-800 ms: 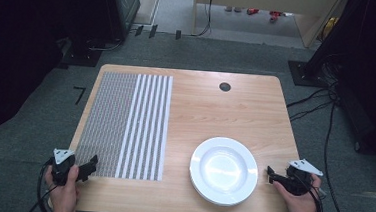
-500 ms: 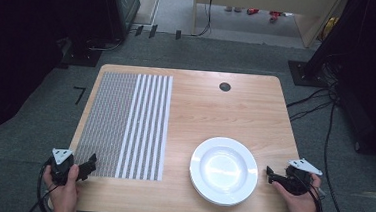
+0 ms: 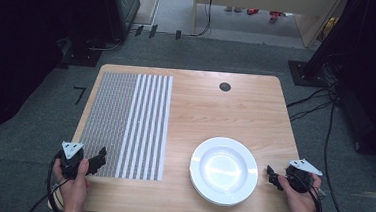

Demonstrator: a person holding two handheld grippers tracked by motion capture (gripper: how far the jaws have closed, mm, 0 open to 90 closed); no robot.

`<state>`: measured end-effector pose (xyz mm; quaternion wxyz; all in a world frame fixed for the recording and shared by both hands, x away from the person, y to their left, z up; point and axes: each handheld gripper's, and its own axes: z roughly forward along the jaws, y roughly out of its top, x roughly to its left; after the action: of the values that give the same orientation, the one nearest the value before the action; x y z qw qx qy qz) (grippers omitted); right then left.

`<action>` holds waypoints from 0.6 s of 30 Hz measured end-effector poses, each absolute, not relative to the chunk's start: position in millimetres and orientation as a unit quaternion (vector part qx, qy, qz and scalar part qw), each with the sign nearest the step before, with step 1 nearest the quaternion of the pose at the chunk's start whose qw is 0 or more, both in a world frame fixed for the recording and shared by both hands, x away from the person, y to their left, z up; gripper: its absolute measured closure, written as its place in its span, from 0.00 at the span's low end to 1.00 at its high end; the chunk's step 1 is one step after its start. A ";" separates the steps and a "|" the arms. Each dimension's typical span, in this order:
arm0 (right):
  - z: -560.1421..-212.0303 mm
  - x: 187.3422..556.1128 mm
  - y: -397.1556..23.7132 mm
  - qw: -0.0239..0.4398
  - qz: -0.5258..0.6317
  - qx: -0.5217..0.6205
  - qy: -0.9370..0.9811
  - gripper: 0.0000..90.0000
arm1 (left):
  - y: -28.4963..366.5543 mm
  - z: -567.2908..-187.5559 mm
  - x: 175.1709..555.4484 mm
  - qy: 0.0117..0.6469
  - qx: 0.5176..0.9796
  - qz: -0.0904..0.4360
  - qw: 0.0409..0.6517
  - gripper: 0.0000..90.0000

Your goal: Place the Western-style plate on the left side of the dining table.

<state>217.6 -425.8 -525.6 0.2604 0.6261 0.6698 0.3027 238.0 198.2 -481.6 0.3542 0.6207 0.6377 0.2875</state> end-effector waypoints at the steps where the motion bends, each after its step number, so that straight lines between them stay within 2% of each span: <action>1: -525.6 217.6 -425.8 0.260 0.303 0.626 0.670 0.15 | 196.8 -479.4 238.9 0.638 0.618 0.286 0.359 0.21; 10: -525.6 217.7 -424.8 0.261 0.301 0.629 0.667 0.15 | 164.9 -465.9 253.2 0.624 0.621 0.285 0.379 0.21; 18: -525.6 217.7 -424.3 0.262 0.301 0.630 0.666 0.15 | 118.4 -462.3 265.1 0.578 0.662 0.282 0.384 0.21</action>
<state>217.7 -424.3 -525.6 0.2621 0.6299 0.6663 0.3008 265.1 118.4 -462.3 0.3845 0.6620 0.5784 0.2819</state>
